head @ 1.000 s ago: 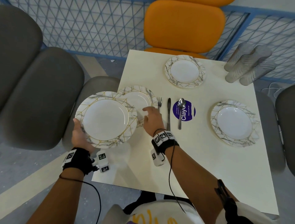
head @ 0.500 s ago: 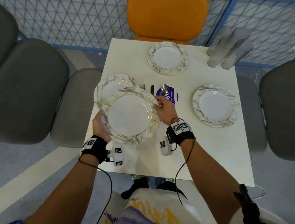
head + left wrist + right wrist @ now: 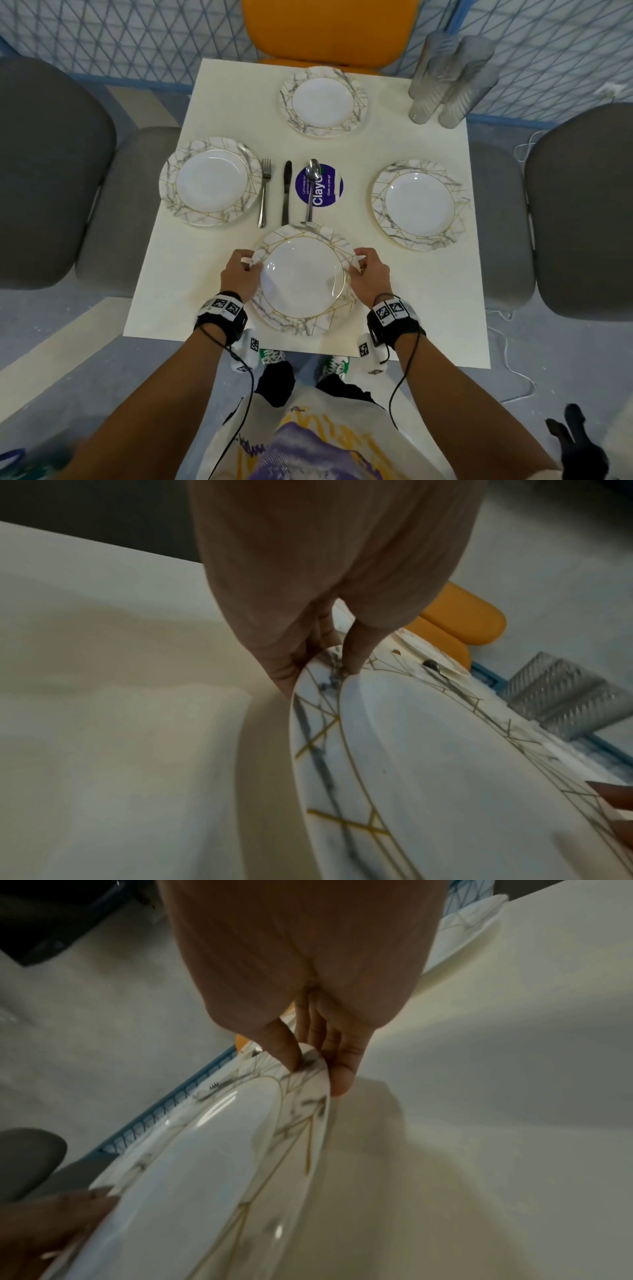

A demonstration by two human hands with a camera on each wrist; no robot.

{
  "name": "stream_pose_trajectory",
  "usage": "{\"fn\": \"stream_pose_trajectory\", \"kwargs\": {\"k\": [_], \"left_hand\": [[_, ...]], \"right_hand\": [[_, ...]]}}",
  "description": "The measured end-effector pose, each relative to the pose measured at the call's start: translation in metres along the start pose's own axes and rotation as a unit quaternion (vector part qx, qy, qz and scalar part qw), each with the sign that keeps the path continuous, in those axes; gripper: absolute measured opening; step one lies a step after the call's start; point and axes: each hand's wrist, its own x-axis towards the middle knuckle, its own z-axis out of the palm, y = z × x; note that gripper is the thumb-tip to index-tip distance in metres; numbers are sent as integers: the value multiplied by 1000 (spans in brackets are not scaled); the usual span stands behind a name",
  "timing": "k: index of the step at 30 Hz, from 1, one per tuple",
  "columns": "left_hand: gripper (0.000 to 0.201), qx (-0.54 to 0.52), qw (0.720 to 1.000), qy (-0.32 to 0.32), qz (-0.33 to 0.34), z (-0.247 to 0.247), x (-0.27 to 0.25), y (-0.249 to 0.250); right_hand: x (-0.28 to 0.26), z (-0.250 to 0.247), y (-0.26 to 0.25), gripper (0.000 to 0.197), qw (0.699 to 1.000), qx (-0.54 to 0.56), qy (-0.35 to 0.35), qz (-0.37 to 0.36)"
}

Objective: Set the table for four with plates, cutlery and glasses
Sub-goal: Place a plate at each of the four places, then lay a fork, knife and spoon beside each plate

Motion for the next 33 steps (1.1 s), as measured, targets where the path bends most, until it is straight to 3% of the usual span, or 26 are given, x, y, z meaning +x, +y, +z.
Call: {"fn": "stream_pose_trajectory", "kwargs": {"k": [10,27,30,33], "left_hand": [[13,109,993,6,42,13,-12,4],[14,119,991,-52,40,3,-2,12],[14,134,989,-52,41,-1,0,15],[16,144,988,-24,57,-5,4,26]], "right_hand": [[-7,-5,28,33,999,-30,12,25],[-8,-7,28,36,993,-96,13,69],[-8,-6,24,35,990,-114,45,68],[-3,-5,13,31,985,-129,110,20]]}}
